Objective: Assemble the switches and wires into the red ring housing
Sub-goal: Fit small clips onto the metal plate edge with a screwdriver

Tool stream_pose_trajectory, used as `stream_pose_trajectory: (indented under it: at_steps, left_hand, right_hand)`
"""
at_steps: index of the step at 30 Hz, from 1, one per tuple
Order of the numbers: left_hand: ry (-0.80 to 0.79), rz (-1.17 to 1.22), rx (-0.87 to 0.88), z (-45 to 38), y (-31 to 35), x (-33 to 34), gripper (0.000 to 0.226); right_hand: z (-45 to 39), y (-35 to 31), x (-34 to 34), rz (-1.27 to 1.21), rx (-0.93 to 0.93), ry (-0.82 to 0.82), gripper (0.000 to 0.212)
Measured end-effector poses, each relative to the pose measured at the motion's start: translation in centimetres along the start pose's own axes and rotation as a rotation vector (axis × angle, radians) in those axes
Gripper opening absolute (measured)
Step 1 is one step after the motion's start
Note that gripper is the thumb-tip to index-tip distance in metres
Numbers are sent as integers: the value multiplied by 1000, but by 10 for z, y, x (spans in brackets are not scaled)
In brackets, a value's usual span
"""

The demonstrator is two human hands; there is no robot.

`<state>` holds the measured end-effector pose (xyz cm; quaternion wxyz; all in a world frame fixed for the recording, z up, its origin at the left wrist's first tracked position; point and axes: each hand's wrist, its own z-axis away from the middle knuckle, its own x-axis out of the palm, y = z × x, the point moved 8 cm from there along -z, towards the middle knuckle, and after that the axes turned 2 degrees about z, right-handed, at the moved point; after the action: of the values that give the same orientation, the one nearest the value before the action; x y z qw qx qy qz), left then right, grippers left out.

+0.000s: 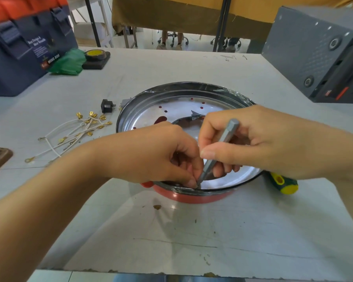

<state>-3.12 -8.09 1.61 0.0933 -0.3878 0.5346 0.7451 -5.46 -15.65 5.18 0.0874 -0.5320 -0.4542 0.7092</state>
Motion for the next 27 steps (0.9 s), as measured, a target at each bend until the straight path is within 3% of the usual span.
stream_pose_trajectory:
  at_steps: [4,8,11,16,20,27]
  left_hand:
    - [11,-47,13,2,3,-1,15]
    - [145,-234,95,15,11,-15,7]
    - [212,-308,148,33,15,-19,21]
    - [294,-255,148,45,10,-12,25]
    - [321,-286,169,46,11,-6,35]
    - [403,-354,149,49,13,-3,36]
  right_hand:
    - [-3,-14,-9,152,-36,-50,20]
    - [-8,-24,-10,271,-66,-92,15]
    - [-9,-27,-6,346,-74,-143,14]
    - [-11,-31,-3,434,-75,-225,11]
    - [-16,-34,-4,461,-76,-189,9]
    - [-18,-32,-4,561,-14,-115,37]
